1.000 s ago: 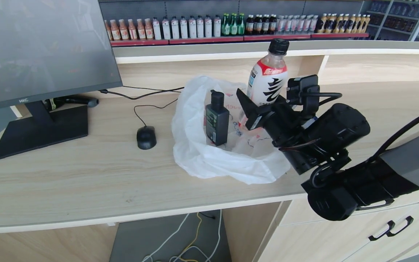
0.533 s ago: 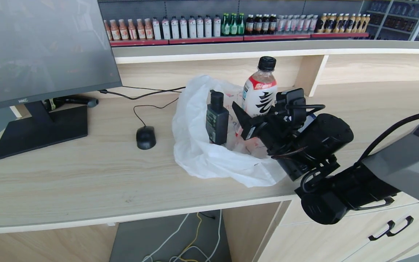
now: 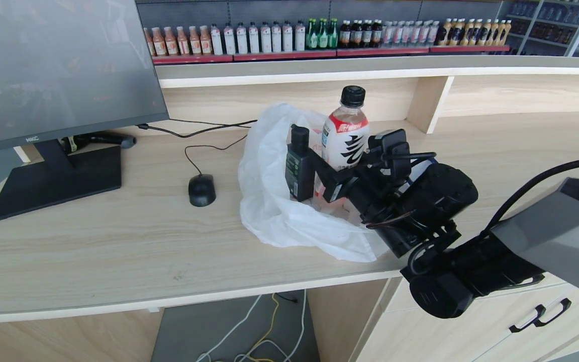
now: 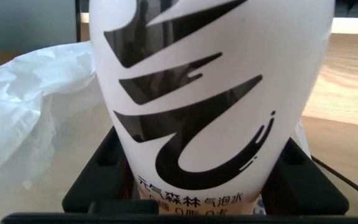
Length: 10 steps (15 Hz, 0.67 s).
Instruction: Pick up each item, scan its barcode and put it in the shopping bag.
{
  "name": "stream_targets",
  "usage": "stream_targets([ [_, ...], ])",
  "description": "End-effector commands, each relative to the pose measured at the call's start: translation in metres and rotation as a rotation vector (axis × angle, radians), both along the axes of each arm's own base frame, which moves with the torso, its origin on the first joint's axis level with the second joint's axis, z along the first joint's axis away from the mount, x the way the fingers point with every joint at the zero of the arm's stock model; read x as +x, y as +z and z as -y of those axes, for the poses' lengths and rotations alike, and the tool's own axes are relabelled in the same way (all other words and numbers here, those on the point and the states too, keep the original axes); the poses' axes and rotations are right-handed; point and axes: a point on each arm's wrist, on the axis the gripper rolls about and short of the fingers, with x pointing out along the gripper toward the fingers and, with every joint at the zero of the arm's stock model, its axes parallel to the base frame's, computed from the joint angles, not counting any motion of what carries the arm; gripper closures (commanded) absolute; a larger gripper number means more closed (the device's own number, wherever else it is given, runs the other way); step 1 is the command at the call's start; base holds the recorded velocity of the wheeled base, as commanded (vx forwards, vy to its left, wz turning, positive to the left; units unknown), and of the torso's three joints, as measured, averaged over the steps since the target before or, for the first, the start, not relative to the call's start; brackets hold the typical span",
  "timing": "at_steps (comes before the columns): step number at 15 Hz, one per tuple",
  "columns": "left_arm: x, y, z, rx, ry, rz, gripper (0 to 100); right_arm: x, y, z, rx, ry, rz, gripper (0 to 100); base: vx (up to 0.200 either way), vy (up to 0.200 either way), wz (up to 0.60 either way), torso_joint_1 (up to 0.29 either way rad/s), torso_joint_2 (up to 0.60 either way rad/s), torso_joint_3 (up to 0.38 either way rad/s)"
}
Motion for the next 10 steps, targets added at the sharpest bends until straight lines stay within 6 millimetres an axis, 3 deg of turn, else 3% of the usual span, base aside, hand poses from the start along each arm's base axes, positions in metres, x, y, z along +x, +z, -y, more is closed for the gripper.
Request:
stream_targets([
  [1, 0.0, 0.0, 0.0, 0.0, 0.0, 0.0, 0, -0.001, -0.007, 0.002, -0.019, -0.003, -0.023, 100, 0.0, 0.0, 0.0, 0.0, 0.0, 0.0],
  [10, 0.0, 0.0, 0.0, 0.0, 0.0, 0.0, 0, 0.0, -0.018, 0.015, -0.067, -0.042, -0.052, 100, 0.0, 0.0, 0.0, 0.0, 0.0, 0.0],
])
